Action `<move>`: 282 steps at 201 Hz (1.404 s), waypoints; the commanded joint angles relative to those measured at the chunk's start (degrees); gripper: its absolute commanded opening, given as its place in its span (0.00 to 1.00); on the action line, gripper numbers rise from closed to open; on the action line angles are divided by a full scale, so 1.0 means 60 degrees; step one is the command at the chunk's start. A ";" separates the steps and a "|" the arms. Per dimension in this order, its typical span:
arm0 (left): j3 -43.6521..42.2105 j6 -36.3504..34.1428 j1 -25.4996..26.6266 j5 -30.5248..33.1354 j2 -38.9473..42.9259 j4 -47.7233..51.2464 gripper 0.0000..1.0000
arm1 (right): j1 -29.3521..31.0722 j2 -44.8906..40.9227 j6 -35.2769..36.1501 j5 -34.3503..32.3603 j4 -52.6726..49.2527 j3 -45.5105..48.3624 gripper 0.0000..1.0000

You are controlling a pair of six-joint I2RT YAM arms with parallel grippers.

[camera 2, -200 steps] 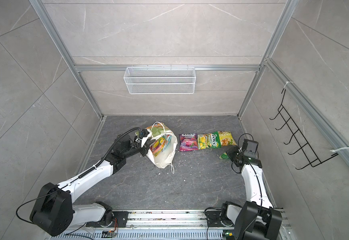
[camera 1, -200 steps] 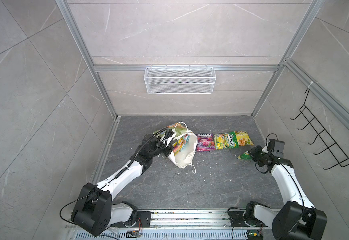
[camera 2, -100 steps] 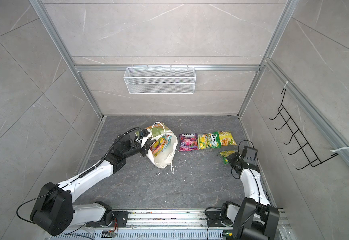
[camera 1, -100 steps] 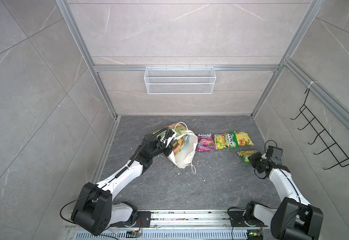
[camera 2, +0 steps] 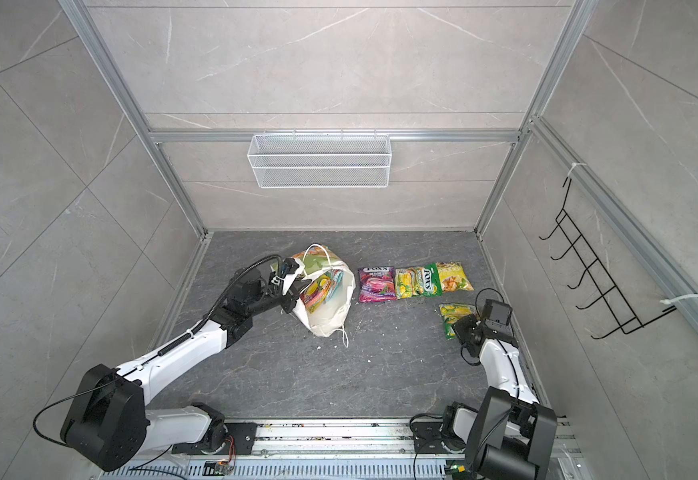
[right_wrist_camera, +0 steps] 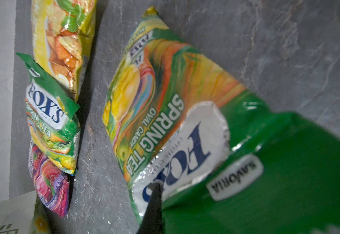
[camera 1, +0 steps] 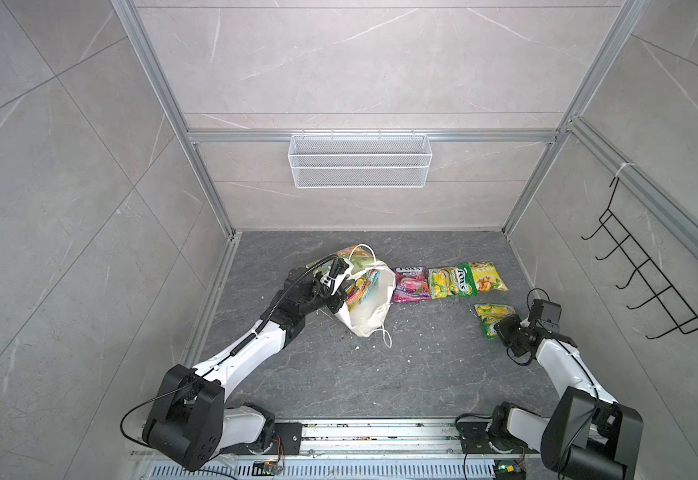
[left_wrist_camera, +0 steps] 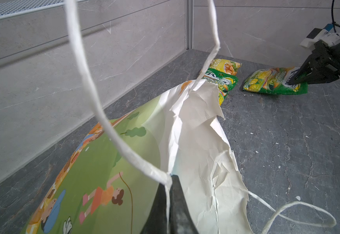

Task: Take the snacks out of the paper bag
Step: 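Carry the green packet nearer the robot and lower it onto the table, then open the right gripper to release the green SPRING TEA packet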

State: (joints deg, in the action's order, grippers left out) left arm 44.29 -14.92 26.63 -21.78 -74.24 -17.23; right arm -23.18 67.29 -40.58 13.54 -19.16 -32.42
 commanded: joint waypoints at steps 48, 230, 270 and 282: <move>0.0143 0.0196 -0.0024 -0.0350 -0.0014 -0.0585 0.00 | -0.0113 0.0558 0.0104 0.0076 0.0507 0.0451 0.12; 0.0118 0.0147 -0.0015 -0.0291 0.0010 -0.0470 0.00 | -0.0172 -0.0265 -0.1682 0.0227 0.1180 0.0886 0.45; 0.0082 0.0157 -0.0016 -0.0268 0.0067 -0.0462 0.00 | -0.0199 -0.1302 -0.1956 -0.0261 0.0204 0.0665 0.55; 0.0089 0.0170 -0.0017 -0.0279 0.0107 -0.0453 0.00 | -0.0204 -0.1577 -0.1986 -0.0323 -0.0210 0.0504 0.55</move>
State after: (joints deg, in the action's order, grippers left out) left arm 44.29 -14.70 26.63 -22.65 -74.46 -17.23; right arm -24.10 60.80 -51.11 14.15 -13.67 -27.03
